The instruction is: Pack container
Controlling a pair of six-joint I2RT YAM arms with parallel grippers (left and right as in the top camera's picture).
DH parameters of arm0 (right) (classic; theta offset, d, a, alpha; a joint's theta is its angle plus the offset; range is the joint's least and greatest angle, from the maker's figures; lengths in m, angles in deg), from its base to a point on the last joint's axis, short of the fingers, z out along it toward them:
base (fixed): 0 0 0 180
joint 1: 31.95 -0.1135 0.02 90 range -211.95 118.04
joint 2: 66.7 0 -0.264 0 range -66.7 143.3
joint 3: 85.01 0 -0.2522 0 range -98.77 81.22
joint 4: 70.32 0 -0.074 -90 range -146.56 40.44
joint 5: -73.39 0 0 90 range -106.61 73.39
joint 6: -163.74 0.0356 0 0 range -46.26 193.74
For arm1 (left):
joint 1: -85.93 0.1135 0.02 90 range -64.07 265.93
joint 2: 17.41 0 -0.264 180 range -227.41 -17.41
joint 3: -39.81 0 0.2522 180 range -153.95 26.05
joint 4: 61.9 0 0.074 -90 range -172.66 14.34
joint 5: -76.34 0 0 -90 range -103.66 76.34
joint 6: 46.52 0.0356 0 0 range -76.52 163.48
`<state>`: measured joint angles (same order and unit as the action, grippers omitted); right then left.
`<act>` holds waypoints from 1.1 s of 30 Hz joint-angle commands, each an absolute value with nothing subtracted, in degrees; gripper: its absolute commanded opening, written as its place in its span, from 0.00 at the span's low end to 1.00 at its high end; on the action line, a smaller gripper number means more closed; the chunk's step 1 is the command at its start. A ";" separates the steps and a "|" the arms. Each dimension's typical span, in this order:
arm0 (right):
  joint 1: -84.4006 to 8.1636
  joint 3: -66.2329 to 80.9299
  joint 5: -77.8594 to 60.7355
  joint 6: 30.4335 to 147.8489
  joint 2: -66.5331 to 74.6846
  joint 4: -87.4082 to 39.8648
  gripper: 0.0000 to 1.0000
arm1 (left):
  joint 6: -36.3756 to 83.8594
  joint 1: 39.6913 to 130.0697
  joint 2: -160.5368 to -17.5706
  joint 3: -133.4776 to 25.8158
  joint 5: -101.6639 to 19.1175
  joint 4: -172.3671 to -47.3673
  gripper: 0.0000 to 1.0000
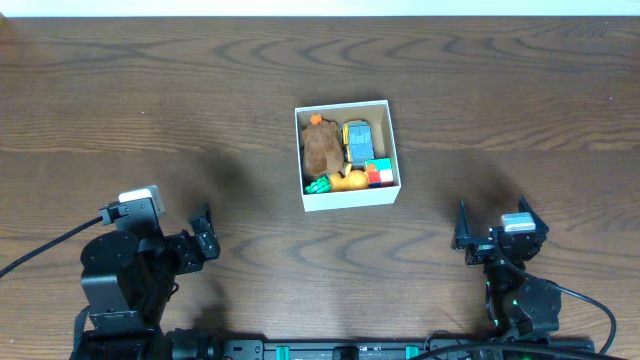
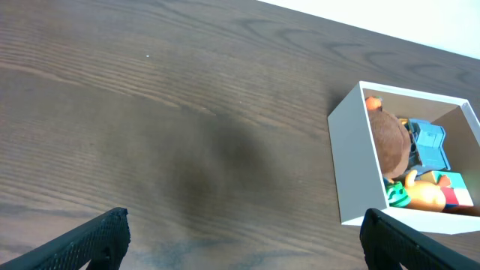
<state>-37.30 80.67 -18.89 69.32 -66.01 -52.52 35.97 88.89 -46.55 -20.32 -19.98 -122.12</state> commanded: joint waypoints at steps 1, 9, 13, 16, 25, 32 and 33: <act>-36.80 80.93 -18.50 69.16 -66.38 -52.44 0.99 | 35.69 89.18 -46.62 -19.97 -20.75 -122.14 0.98; -36.80 80.93 -18.50 69.19 -66.38 -52.44 0.99 | 35.69 89.18 -46.62 -19.97 -20.75 -122.14 0.98; -36.80 80.93 -18.50 69.16 -66.38 -52.44 0.99 | 37.85 89.15 -46.07 -19.91 -18.80 -124.72 0.98; -36.80 80.93 -18.50 69.19 -66.38 -52.44 0.99 | 38.59 89.13 -42.68 -19.21 -18.80 -129.20 0.98; -36.80 80.93 -18.47 69.19 -66.38 -52.44 0.99 | 45.41 89.13 -25.26 -0.89 -18.80 -119.43 0.98; -36.80 80.93 -18.50 69.19 -66.38 -52.44 0.99 | 46.29 89.15 -18.20 14.25 -18.80 -98.47 0.98; -36.80 80.93 -18.50 69.19 -66.38 -52.44 0.99 | 46.46 89.15 -17.85 15.72 -18.80 -95.63 0.98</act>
<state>-37.30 80.67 -18.89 69.32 -66.01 -52.52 44.84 88.89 -19.38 12.90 -19.26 -99.36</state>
